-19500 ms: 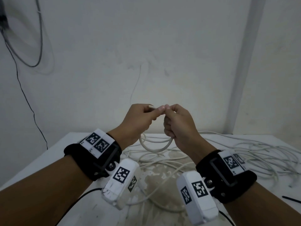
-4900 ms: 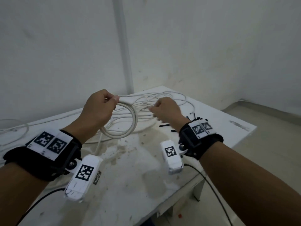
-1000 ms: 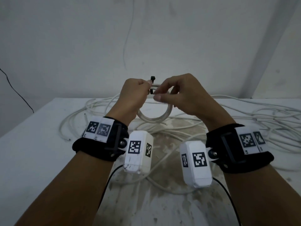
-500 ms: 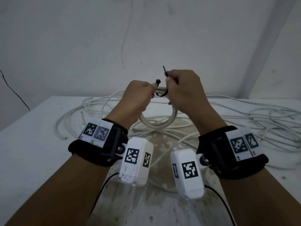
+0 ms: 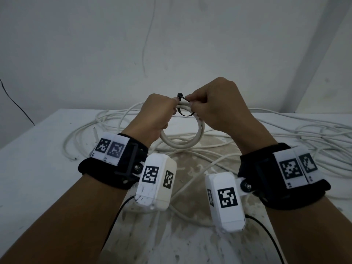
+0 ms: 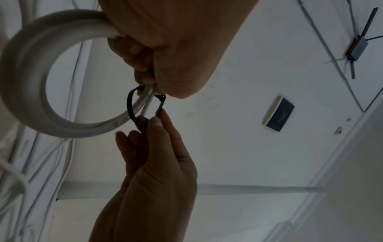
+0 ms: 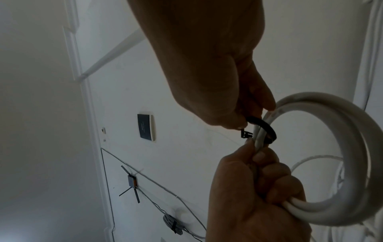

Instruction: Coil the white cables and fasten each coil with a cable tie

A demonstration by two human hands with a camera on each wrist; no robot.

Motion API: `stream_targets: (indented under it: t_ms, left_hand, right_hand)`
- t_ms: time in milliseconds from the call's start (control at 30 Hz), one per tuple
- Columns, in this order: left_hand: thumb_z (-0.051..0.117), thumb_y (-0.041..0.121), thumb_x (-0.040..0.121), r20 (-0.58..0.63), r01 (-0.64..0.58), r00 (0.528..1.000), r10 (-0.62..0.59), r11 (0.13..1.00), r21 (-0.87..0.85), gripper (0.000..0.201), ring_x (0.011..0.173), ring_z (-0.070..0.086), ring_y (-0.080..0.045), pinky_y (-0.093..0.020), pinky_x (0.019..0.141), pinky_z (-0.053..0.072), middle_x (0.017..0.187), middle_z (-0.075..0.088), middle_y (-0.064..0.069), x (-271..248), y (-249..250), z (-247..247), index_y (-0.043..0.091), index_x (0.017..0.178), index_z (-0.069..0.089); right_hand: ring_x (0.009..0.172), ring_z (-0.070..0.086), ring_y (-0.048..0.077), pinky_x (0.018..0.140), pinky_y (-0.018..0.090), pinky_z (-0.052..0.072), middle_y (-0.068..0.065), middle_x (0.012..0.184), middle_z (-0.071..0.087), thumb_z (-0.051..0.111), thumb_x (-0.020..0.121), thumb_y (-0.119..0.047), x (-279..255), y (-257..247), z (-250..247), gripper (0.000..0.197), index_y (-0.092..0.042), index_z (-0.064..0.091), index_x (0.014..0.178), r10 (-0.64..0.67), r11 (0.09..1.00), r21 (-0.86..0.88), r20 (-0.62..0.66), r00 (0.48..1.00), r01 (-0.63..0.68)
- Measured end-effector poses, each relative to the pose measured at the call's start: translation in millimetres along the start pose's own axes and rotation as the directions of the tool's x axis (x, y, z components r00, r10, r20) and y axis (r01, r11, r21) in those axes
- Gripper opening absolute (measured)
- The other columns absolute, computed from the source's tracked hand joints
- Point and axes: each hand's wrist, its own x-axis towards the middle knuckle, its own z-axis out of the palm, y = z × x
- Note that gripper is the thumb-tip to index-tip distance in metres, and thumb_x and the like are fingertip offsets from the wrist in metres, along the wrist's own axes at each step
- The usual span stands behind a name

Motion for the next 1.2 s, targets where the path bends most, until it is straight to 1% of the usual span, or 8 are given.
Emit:
stream_targets:
  t_ms: [233, 333, 467, 567, 767, 867, 1033, 1200]
  left_hand:
    - [0.057, 0.018, 0.097, 0.003, -0.007, 1.000, 0.007, 1.000, 0.019, 0.020, 0.039, 0.027, -0.010, -0.020, 0.040, 0.021, 0.059, 0.048, -0.001, -2, 1, 1, 0.003, 0.084, 0.062]
    - [0.056, 0.021, 0.097, -0.002, -0.075, 0.997, 0.076, 0.989, 0.127, 0.028, 0.040, 0.031, -0.010, -0.024, 0.046, 0.024, 0.062, 0.051, -0.002, -3, 1, 3, -0.003, 0.089, 0.067]
    - [0.053, 0.023, 0.099, 0.046, -0.253, 0.966, 0.254, 0.897, 0.362, 0.025, 0.056, 0.046, -0.007, -0.026, 0.054, 0.033, 0.068, 0.058, 0.006, -10, 2, 7, 0.015, 0.082, 0.069]
    - [0.052, 0.025, 0.099, 0.088, -0.316, 0.946, 0.311, 0.835, 0.450, 0.023, 0.056, 0.046, -0.009, -0.028, 0.059, 0.034, 0.064, 0.055, 0.010, -11, 2, 10, 0.020, 0.083, 0.068]
    - [0.051, 0.027, 0.099, 0.135, -0.395, 0.913, 0.384, 0.757, 0.521, 0.022, 0.068, 0.052, -0.012, -0.031, 0.070, 0.042, 0.083, 0.064, 0.005, -9, 2, 10, 0.019, 0.092, 0.070]
    - [0.050, 0.028, 0.100, 0.153, -0.419, 0.900, 0.408, 0.715, 0.561, 0.022, 0.078, 0.056, -0.015, -0.032, 0.075, 0.046, 0.088, 0.064, 0.005, -8, 3, 8, 0.020, 0.096, 0.070]
    - [0.051, 0.029, 0.101, 0.184, -0.436, 0.893, 0.411, 0.689, 0.579, 0.021, 0.079, 0.057, -0.011, -0.029, 0.075, 0.043, 0.088, 0.065, 0.010, -7, 2, 5, 0.023, 0.097, 0.071]
    - [0.052, 0.027, 0.100, 0.212, -0.445, 0.893, 0.396, 0.715, 0.539, 0.021, 0.068, 0.052, 0.000, -0.026, 0.070, 0.038, 0.074, 0.059, 0.020, -9, 2, 10, 0.022, 0.093, 0.072]
  right_hand:
    - [0.088, 0.069, 0.021, 0.081, 0.035, 0.054, 0.002, 0.096, 0.076, 0.061, 0.086, -0.010, -1, -3, -2, 0.026, -0.016, 0.079, 0.103, 0.047, 0.999, -0.009, -0.023, 0.999, -0.047]
    - [0.087, 0.069, 0.021, 0.081, 0.035, 0.054, 0.003, 0.096, 0.076, 0.062, 0.086, -0.012, -2, -3, -2, 0.024, -0.016, 0.079, 0.103, 0.058, 0.998, -0.014, -0.025, 0.998, -0.058]
    - [0.086, 0.068, 0.020, 0.080, 0.032, 0.054, 0.002, 0.090, 0.074, 0.064, 0.086, -0.016, -1, -1, -3, 0.020, -0.017, 0.080, 0.098, 0.071, 0.997, -0.007, -0.082, 0.994, -0.071]
    - [0.073, 0.059, 0.012, 0.068, 0.022, 0.044, -0.008, 0.071, 0.061, 0.063, 0.084, -0.015, 1, 1, -4, 0.018, -0.018, 0.080, 0.090, 0.096, 0.994, -0.051, -0.108, 0.990, -0.101]
    - [0.096, 0.066, 0.019, 0.086, 0.026, 0.049, 0.006, 0.105, 0.071, 0.068, 0.081, -0.018, 1, 4, -4, 0.031, -0.017, 0.072, 0.112, 0.128, 0.991, 0.047, -0.016, 0.992, -0.128]
    - [0.103, 0.064, 0.019, 0.088, 0.025, 0.046, 0.007, 0.113, 0.069, 0.066, 0.083, -0.018, 1, 3, -3, 0.036, -0.015, 0.070, 0.119, 0.134, 0.989, 0.064, 0.013, 0.991, -0.135]
    - [0.086, 0.058, 0.013, 0.069, 0.019, 0.041, 0.003, 0.098, 0.065, 0.063, 0.085, -0.015, 0, 5, -3, 0.028, -0.016, 0.071, 0.112, 0.129, 0.989, 0.070, 0.044, 0.991, -0.132]
    - [0.095, 0.060, 0.017, 0.077, 0.024, 0.039, 0.000, 0.091, 0.061, 0.066, 0.084, -0.016, 3, 8, 0, 0.016, -0.015, 0.068, 0.100, 0.132, 0.990, 0.039, 0.016, 0.991, -0.133]
